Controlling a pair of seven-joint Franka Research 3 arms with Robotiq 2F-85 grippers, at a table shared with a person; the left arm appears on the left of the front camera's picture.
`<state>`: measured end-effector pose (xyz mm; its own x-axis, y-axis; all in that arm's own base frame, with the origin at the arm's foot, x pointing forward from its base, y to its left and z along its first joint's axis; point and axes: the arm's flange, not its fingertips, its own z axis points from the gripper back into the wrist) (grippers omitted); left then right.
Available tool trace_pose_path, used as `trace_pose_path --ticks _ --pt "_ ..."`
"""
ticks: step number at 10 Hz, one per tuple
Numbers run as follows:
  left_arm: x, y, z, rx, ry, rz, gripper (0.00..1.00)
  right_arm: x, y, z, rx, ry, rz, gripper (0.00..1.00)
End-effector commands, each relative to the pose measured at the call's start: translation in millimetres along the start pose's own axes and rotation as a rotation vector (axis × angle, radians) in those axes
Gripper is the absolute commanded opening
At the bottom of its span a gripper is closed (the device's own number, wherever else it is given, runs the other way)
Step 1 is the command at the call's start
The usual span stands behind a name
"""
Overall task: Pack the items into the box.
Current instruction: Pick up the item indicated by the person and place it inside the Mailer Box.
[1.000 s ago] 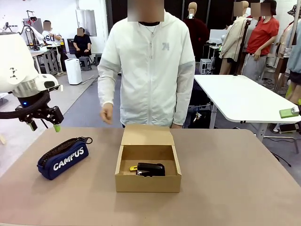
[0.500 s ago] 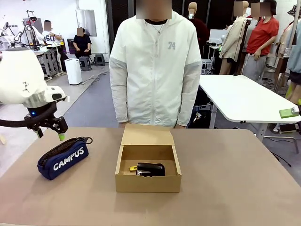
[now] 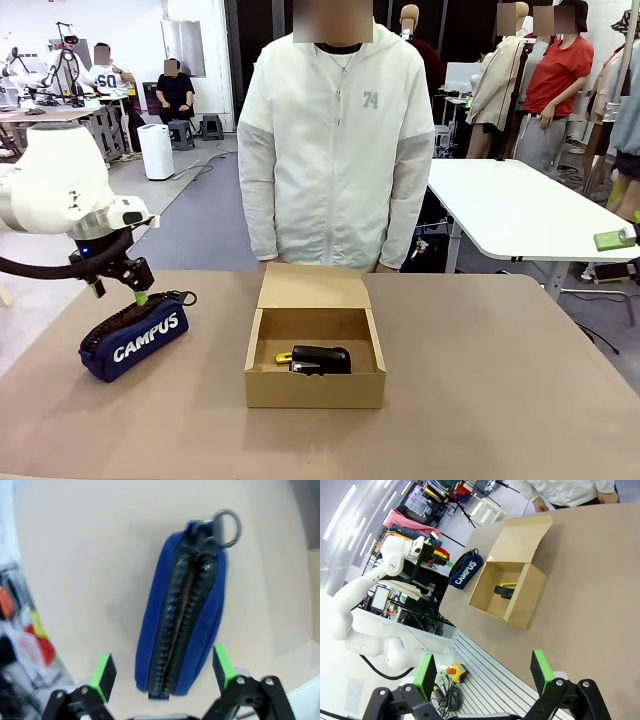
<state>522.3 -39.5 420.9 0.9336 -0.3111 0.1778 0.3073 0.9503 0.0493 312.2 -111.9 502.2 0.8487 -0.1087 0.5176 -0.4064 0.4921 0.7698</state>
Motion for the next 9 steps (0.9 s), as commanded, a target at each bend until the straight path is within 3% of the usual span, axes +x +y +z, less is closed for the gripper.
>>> trace_pose_path --ticks 1,3,4,5,9 --pt "-2.0 4.5 -3.4 -0.161 -0.076 -0.413 1.00 -0.1 -0.5 2.6 -0.005 0.014 0.016 1.00" --pt "-9.6 7.4 -4.4 -0.280 -0.038 -0.569 1.00 -0.1 -0.5 2.6 -0.005 0.014 0.016 1.00" --pt "-12.8 9.2 -4.6 -0.263 0.002 -0.613 1.00 -0.1 -0.5 2.6 -0.005 0.014 0.016 1.00" --pt "-14.6 12.0 -3.4 -0.249 0.012 -0.617 1.00 -0.1 -0.5 2.6 -0.005 0.014 0.016 1.00" --pt "-13.2 20.5 5.1 -0.166 -0.111 -0.471 1.00 -0.1 -0.5 2.6 -0.005 0.014 0.016 1.00"
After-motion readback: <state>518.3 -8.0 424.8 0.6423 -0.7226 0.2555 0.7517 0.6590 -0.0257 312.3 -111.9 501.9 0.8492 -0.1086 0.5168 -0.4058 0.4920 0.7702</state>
